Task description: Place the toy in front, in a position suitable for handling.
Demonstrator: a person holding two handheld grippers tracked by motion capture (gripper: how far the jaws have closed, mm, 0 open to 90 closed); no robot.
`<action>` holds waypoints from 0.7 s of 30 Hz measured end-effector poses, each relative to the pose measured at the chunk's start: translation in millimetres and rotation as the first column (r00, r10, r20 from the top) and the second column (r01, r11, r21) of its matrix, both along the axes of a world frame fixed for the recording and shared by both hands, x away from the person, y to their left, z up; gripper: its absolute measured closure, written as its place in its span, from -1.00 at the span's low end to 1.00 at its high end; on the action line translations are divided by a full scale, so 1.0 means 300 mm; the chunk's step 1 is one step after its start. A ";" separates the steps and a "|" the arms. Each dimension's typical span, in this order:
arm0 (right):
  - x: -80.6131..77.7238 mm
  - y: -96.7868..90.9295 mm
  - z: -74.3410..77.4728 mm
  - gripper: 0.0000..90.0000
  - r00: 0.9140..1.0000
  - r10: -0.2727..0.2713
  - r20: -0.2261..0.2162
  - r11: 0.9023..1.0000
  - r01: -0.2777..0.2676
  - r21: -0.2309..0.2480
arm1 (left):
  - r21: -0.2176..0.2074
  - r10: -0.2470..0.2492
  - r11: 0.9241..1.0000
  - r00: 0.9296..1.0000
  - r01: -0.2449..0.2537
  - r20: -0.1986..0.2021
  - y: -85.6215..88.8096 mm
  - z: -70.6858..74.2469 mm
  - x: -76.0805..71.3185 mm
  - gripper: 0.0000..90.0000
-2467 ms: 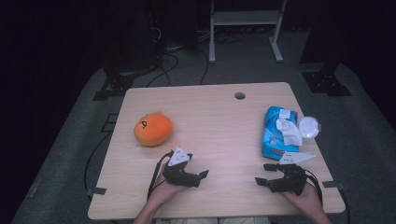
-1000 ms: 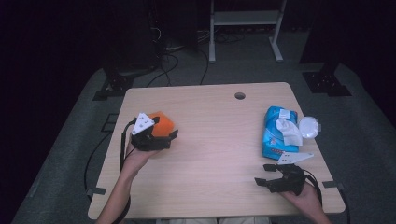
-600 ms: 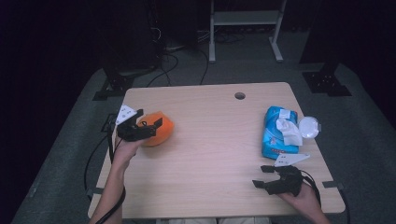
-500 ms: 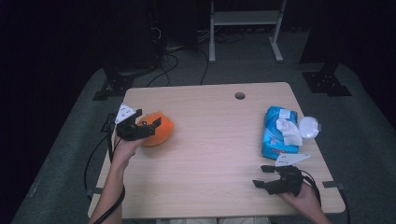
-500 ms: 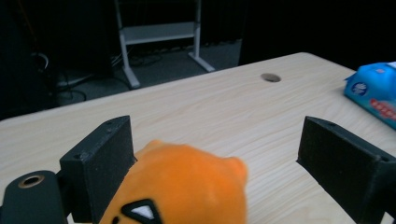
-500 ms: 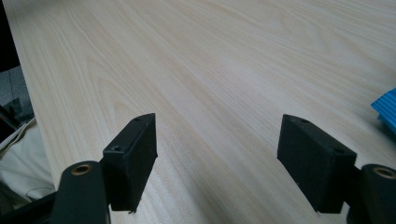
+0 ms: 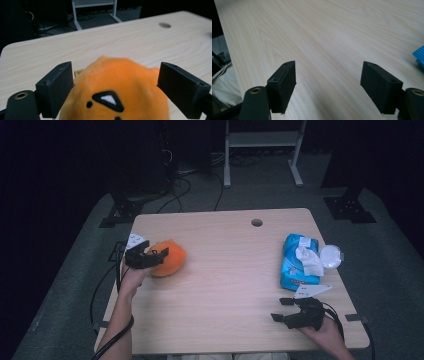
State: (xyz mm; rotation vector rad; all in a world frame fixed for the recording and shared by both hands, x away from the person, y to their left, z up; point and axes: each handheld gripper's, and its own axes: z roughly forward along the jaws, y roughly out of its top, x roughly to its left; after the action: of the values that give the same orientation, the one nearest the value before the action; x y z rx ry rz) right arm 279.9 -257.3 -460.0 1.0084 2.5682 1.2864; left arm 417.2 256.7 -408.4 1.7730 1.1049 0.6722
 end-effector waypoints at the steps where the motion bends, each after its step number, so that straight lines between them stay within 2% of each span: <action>1: 0.000 0.000 0.000 -0.39 1.000 0.000 0.000 1.000 0.000 0.000 | -0.002 0.001 1.000 1.000 -0.001 -0.012 0.000 -0.007 0.003 -0.72; 7: -0.005 0.007 0.000 -0.39 1.000 0.013 0.006 1.000 -0.013 -0.006 | 0.020 0.005 1.000 0.998 -0.004 -0.057 -0.015 -0.053 0.018 -0.69; 9: -0.005 0.008 0.000 -0.39 1.000 0.014 0.006 1.000 -0.014 -0.011 | 0.005 0.015 1.000 0.997 -0.015 -0.075 -0.018 -0.064 0.020 -0.69; 11: -0.007 0.008 0.002 -0.39 1.000 0.015 0.009 1.000 -0.015 -0.017 | -0.011 0.022 1.000 0.997 -0.023 -0.076 -0.017 -0.078 0.020 -0.67; 15: -0.016 0.003 0.014 -0.39 1.000 0.011 0.025 1.000 -0.011 -0.010 | -0.023 0.035 0.999 0.995 -0.037 -0.090 -0.007 -0.095 0.010 -0.54; 21: -0.026 0.001 0.020 -0.39 0.999 0.017 0.034 1.000 -0.017 -0.012 | -0.004 0.019 1.000 0.988 -0.020 -0.154 -0.005 -0.089 0.004 -0.30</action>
State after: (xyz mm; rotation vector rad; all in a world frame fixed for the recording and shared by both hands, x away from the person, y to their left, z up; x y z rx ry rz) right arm 272.2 -257.1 -454.1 0.9562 2.5612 1.2791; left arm 418.5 255.3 -435.1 1.8361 1.2271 0.5508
